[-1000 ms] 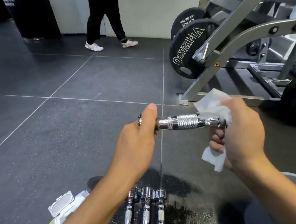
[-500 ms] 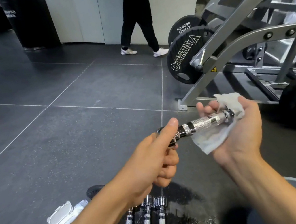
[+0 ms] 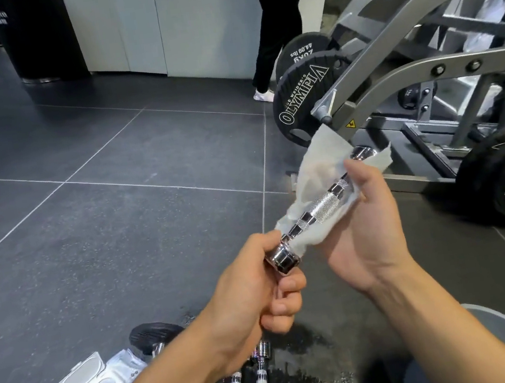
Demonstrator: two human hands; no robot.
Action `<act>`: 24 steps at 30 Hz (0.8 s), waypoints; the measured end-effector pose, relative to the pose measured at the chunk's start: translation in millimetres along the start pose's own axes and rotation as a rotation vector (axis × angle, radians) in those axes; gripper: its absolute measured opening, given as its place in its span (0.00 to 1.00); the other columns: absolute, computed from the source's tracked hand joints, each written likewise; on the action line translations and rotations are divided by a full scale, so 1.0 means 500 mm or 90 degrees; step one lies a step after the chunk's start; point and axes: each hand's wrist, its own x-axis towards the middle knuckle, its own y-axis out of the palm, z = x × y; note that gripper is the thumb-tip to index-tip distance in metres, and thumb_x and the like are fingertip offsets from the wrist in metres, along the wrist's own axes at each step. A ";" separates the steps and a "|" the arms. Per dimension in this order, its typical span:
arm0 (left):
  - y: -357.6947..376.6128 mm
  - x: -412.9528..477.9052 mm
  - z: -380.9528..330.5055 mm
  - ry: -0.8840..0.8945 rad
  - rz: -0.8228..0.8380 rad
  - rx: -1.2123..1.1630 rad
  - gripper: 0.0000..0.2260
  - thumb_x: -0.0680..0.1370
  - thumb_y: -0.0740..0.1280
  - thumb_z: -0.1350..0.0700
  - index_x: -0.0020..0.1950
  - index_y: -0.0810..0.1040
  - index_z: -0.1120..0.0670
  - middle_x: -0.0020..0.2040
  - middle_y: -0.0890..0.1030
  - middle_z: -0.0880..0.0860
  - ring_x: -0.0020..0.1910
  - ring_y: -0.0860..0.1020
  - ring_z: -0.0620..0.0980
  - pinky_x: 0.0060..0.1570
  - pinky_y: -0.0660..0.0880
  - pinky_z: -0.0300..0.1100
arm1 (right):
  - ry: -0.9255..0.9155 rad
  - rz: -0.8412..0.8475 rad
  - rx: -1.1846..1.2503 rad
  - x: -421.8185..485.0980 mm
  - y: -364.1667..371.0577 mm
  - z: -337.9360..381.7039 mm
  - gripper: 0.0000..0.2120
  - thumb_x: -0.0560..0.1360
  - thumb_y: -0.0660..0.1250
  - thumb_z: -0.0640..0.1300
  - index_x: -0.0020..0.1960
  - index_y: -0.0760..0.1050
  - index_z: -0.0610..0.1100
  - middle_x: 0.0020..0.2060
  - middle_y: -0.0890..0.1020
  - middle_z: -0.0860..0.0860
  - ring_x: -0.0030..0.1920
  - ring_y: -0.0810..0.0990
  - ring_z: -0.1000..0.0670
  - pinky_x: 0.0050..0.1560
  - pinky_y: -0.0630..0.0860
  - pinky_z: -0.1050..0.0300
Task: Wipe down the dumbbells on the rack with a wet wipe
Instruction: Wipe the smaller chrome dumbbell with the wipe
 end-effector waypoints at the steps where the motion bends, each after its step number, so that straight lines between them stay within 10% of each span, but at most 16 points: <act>1: -0.003 0.002 0.005 0.015 0.004 0.020 0.16 0.84 0.57 0.43 0.56 0.70 0.55 0.36 0.63 0.50 0.31 0.56 0.46 0.29 0.49 0.39 | 0.011 -0.012 0.005 0.001 -0.001 0.001 0.17 0.77 0.65 0.55 0.56 0.74 0.42 0.41 0.78 0.45 0.41 0.79 0.46 0.47 0.78 0.49; 7: -0.016 0.003 0.040 0.144 -0.066 0.308 0.23 0.75 0.67 0.29 0.59 0.71 0.45 0.38 0.72 0.46 0.35 0.68 0.46 0.35 0.67 0.41 | 0.079 -0.045 0.154 -0.010 0.006 -0.013 0.24 0.78 0.63 0.58 0.29 0.63 0.47 0.24 0.62 0.53 0.24 0.62 0.54 0.25 0.65 0.63; 13: -0.027 -0.012 0.028 0.322 -0.218 0.922 0.28 0.78 0.65 0.35 0.73 0.56 0.36 0.59 0.75 0.36 0.53 0.76 0.41 0.51 0.73 0.43 | 0.068 -0.154 0.263 -0.009 -0.002 -0.019 0.25 0.76 0.64 0.50 0.25 0.56 0.48 0.21 0.57 0.53 0.21 0.57 0.54 0.25 0.56 0.63; 18: -0.027 0.000 0.007 0.032 -0.101 0.323 0.42 0.64 0.67 0.19 0.69 0.73 0.44 0.49 0.86 0.51 0.40 0.82 0.54 0.38 0.75 0.48 | 0.054 -0.131 0.265 -0.014 -0.015 -0.005 0.26 0.77 0.62 0.49 0.23 0.57 0.48 0.19 0.57 0.53 0.20 0.57 0.53 0.24 0.55 0.63; 24: 0.010 0.016 0.032 0.021 -0.021 -0.045 0.19 0.80 0.71 0.50 0.65 0.77 0.62 0.43 0.79 0.61 0.33 0.74 0.51 0.28 0.67 0.40 | 0.053 -0.091 0.301 -0.014 -0.019 -0.003 0.26 0.78 0.60 0.49 0.22 0.58 0.47 0.18 0.59 0.53 0.19 0.59 0.53 0.23 0.57 0.63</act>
